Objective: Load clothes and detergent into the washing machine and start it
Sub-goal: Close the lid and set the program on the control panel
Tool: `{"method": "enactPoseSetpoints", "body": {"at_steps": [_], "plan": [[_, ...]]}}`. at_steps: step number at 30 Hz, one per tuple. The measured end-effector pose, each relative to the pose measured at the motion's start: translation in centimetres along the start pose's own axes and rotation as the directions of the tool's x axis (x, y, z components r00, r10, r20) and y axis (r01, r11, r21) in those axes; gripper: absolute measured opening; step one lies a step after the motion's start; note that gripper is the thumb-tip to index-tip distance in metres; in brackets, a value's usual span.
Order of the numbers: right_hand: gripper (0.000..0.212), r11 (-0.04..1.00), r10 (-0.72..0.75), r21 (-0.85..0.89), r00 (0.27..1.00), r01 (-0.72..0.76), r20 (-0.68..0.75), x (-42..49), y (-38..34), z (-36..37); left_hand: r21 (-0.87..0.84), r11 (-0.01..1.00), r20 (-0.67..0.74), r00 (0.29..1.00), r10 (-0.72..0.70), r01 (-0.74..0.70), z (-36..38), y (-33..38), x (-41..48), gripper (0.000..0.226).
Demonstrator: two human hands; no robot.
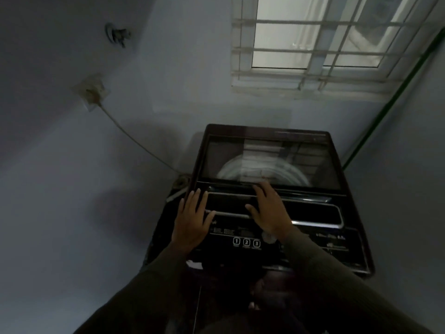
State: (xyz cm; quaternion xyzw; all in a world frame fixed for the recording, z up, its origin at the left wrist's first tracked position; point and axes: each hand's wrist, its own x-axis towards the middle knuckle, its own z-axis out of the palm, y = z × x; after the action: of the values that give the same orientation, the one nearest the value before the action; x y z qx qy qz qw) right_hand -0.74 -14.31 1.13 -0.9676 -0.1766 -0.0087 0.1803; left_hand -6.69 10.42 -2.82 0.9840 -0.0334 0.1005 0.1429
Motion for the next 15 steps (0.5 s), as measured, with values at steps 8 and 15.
{"method": "enactPoseSetpoints", "body": {"at_steps": [8, 15], "plan": [[0.049, 0.990, 0.116, -0.061, 0.981, -0.126, -0.154, -7.3, -6.2, 2.5, 0.018, 1.000, 0.062, 0.998, 0.011, -0.012, 0.5, -1.2, -4.7, 0.082], [0.048, 0.974, 0.189, -0.093, 0.970, -0.205, -0.151, -12.3, -9.1, 5.1, -0.047, 0.996, 0.104, 0.991, 0.084, -0.080, 0.4, -2.3, -5.4, 0.100]]}}
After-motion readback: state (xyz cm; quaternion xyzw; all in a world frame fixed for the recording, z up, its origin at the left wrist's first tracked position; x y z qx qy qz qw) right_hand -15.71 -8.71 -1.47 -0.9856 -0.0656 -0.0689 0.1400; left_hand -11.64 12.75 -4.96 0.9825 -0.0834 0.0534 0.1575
